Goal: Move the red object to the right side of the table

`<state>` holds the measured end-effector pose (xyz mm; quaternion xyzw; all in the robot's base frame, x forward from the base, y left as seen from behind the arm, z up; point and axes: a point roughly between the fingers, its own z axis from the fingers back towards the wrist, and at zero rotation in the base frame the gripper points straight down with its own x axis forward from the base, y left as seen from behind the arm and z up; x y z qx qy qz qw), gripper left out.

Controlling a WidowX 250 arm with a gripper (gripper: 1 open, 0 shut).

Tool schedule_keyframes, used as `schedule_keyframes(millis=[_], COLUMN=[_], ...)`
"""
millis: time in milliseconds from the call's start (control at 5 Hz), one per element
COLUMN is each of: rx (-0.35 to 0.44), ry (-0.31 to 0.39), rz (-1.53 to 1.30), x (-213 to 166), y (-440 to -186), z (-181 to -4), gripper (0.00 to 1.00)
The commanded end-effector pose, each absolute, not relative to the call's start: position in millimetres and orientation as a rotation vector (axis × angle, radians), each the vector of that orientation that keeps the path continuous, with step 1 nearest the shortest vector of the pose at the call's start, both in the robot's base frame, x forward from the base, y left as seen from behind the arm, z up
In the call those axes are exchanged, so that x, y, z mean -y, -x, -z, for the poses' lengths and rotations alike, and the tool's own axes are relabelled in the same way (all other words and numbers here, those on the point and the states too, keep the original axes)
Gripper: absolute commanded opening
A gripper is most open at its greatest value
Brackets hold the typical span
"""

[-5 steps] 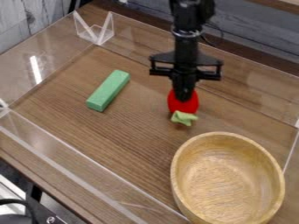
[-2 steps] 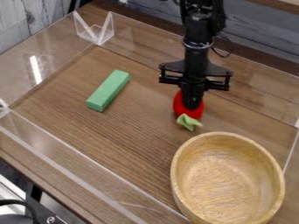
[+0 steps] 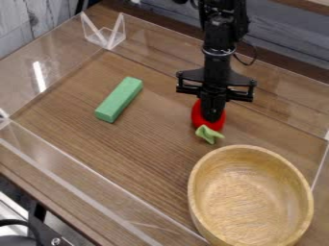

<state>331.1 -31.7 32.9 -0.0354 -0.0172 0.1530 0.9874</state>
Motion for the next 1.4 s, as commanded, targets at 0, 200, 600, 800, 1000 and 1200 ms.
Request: schedule_keyframes(millis=[0,200,600,800,1000,1200], rx=[0.047,0.042,0.031,0.025,0.020,0.013], ry=[0.077,0.078,0.080,0.079,0.079,0.078], rz=[-0.286,-0.280,-0.274,-0.272,-0.271,-0.270], x=[37.3,37.9,38.3,38.2,37.9,37.7], y=[-333.7,-333.2,-331.6,-330.4,-329.2,-327.8], z=[-31.2,-26.7,-17.8,-13.1,-9.4,-7.2], gripper=[0.00,0.00,0.00,0.00,0.00,0.00])
